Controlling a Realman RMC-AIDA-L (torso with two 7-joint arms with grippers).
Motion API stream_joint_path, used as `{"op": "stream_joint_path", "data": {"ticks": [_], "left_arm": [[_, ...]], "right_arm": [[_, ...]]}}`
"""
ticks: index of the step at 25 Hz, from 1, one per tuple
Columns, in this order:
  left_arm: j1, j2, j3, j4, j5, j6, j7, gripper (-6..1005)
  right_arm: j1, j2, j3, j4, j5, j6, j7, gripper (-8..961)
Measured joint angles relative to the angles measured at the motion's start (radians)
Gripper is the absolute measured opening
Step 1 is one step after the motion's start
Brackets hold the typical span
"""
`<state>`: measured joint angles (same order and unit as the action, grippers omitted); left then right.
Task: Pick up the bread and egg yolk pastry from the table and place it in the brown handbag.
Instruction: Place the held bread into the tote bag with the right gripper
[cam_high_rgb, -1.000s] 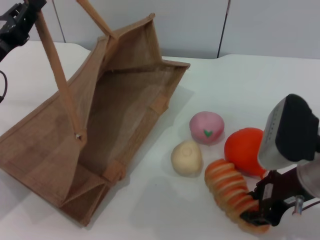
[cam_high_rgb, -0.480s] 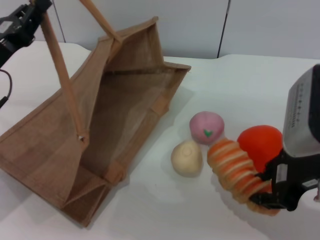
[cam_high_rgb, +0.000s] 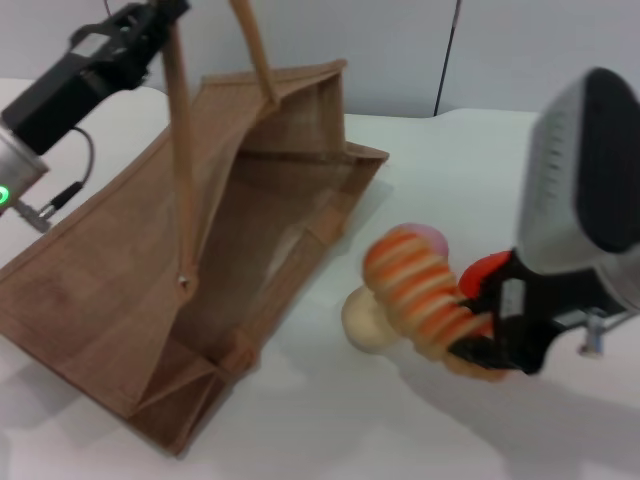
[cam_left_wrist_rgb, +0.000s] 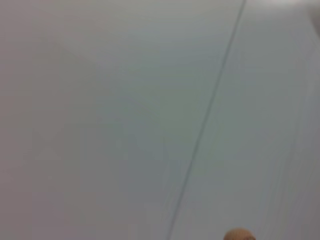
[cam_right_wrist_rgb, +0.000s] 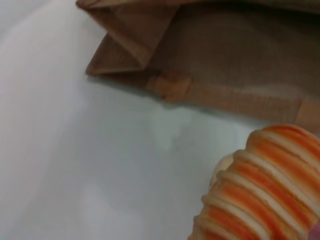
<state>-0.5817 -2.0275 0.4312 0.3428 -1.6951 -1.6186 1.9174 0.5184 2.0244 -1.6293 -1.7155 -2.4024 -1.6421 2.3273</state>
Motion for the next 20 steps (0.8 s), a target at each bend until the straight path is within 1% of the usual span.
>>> {"op": "stream_joint_path", "data": {"ticks": [5, 9, 16, 20], "left_arm": [[-0.043, -0.001, 0.001, -0.014, 0.043, -0.025, -0.004, 144], [-0.074, 0.0, 0.001, -0.034, 0.057, -0.055, -0.005, 144], [-0.092, -0.001, 0.001, -0.035, 0.065, -0.079, -0.02, 145], [-0.105, -0.001, 0.001, -0.035, 0.073, -0.08, -0.023, 146]], "right_arm": [[0.105, -0.002, -0.034, 0.108, -0.004, 0.063, 0.026, 369], [0.174, -0.003, -0.053, 0.19, -0.006, 0.107, 0.045, 360], [0.31, -0.001, -0.1, 0.377, -0.003, 0.212, 0.078, 352], [0.392, 0.0, -0.133, 0.482, 0.002, 0.299, 0.112, 348]]}}
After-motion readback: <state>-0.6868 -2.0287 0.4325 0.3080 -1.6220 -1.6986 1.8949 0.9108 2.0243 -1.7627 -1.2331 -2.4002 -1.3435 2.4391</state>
